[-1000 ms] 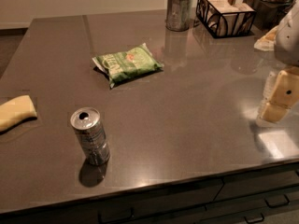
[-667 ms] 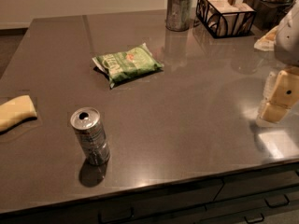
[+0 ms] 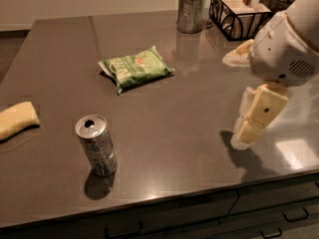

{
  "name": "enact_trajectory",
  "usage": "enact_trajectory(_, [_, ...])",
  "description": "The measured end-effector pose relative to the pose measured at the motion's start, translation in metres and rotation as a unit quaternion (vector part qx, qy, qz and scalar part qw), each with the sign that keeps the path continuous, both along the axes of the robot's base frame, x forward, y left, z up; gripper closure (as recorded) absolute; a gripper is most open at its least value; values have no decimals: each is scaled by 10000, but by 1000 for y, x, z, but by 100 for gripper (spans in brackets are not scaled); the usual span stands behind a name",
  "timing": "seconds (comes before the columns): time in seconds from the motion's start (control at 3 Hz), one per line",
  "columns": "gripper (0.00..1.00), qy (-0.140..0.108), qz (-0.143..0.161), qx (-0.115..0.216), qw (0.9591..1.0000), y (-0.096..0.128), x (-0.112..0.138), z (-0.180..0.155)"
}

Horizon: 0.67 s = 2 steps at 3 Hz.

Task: Move redbull can near green jalapeno chip bag

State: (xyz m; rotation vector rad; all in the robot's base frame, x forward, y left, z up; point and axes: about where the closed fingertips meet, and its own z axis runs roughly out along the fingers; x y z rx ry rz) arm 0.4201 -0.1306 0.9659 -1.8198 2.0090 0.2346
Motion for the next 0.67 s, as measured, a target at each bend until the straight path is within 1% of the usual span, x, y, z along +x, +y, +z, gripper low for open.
enact_trajectory(0.33, [0, 21, 581, 524, 9969, 67, -15, -8])
enact_trajectory(0.67, [0, 16, 870, 885, 9923, 129, -22, -23])
